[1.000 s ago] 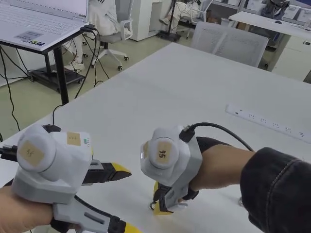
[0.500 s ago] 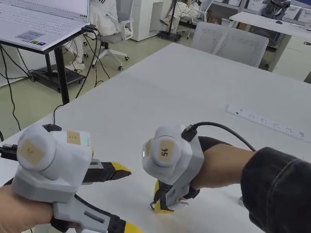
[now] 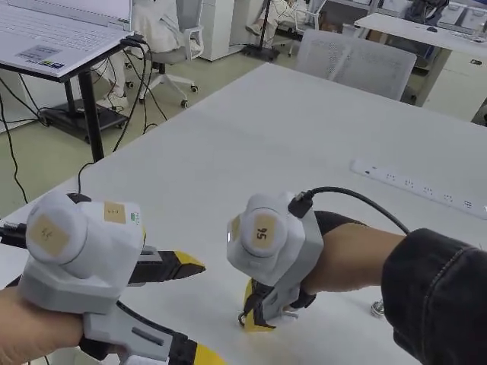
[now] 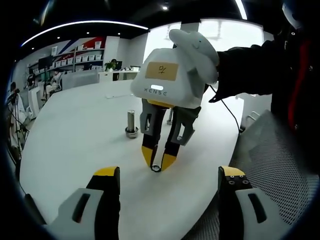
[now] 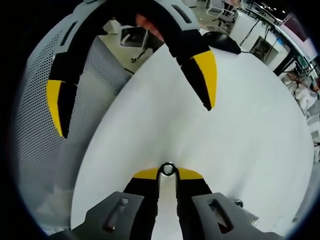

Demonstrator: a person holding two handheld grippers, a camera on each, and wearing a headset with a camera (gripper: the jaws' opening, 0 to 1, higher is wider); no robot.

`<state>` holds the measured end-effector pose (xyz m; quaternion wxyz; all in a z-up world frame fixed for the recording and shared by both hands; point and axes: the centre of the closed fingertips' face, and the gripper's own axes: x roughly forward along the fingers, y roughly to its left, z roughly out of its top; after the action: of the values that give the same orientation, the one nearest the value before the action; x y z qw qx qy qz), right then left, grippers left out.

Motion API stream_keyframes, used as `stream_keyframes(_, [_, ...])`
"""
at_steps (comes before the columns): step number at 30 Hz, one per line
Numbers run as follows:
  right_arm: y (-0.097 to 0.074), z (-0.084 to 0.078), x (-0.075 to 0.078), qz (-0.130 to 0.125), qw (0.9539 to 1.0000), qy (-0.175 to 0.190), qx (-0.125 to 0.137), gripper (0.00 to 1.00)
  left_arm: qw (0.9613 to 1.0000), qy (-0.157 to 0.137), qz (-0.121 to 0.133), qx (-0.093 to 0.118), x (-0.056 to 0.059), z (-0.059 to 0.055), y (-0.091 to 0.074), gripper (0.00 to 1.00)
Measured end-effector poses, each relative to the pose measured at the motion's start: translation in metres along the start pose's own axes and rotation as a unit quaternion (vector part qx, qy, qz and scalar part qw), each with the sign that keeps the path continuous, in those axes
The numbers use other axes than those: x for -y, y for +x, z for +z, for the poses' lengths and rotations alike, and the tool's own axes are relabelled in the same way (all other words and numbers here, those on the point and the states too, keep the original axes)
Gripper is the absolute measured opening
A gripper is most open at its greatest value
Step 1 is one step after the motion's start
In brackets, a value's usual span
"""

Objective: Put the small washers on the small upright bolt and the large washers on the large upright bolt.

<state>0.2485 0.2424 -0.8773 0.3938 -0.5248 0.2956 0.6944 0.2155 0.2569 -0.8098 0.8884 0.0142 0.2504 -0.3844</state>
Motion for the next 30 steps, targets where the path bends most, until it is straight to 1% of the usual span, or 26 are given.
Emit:
stream_keyframes(4, [-0.002, -0.005, -0.002, 0.001, 1.0000, 0.006, -0.004, 0.13, 1.0000, 0.002, -0.004, -0.001, 0.000, 0.000, 0.002, 0.80])
stream_keyframes(10, [-0.006, -0.021, -0.004, 0.001, 0.9997, 0.023, -0.011, 0.13, 0.9999, 0.007, -0.010, -0.005, 0.001, 0.002, 0.005, 0.80])
stream_keyframes(15, [-0.010, -0.031, -0.008, 0.002, 0.9992, 0.038, -0.012, 0.13, 0.9997, 0.012, -0.018, -0.009, 0.002, 0.004, 0.009, 0.80])
stream_keyframes(30, [-0.031, -0.066, -0.012, -0.013, 0.9965, 0.082, -0.012, 0.13, 0.9982, 0.034, -0.046, -0.022, 0.005, 0.017, 0.028, 0.80])
